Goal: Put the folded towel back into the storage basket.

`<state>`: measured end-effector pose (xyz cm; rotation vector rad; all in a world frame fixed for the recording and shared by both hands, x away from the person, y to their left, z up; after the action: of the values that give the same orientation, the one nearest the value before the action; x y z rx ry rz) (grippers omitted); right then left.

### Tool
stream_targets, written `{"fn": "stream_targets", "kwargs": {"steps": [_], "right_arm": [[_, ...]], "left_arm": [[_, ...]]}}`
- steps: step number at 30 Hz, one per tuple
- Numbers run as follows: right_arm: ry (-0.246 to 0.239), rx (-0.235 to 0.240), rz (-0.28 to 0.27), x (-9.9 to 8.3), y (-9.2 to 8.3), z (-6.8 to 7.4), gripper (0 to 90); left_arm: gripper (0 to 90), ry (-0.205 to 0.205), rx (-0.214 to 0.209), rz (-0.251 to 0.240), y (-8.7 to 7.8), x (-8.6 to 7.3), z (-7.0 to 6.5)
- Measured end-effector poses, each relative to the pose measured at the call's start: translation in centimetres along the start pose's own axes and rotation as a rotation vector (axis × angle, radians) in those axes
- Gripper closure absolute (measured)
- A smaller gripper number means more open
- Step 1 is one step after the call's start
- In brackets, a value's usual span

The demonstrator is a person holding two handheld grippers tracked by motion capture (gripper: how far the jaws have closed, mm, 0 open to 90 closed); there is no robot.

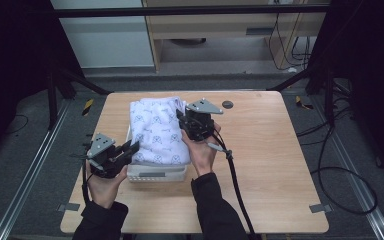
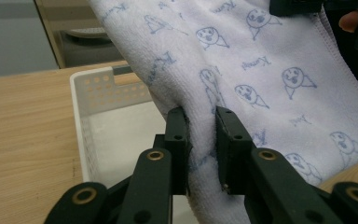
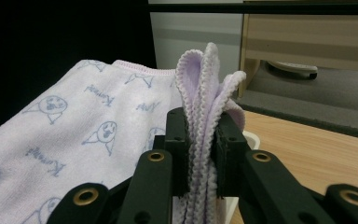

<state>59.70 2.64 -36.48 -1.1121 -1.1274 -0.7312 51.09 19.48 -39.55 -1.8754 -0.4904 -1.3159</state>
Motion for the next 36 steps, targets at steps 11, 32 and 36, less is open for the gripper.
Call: {"fn": "stream_targets", "kwargs": {"steps": [11, 32, 36], "right_arm": [[-0.010, 0.013, 0.008, 0.0, 1.2, 1.0, 78.6], [-0.031, 0.018, 0.039, -1.3, 4.0, 2.5, 78.5], [-0.033, 0.017, 0.049, -1.9, 4.5, 2.5, 78.5]], "left_arm": [[75.8, -0.021, 0.025, -0.002, -0.2, -0.3, 1.5], [75.9, -0.035, 0.067, 0.036, 0.4, -1.6, 3.7], [75.9, -0.036, 0.072, 0.055, 0.8, -2.2, 4.2]]}}
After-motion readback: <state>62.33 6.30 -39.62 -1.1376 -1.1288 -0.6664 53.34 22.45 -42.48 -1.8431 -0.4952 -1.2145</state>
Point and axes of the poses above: each handheld gripper's, and its own axes: y roughly forward along the jaws, x roughly out of its top, z roughly to its left, the point moved 9 cm from there along y, roughly forward along the jaws, and after that the axes turned 12 degrees about -x, right-handed, at the moved point
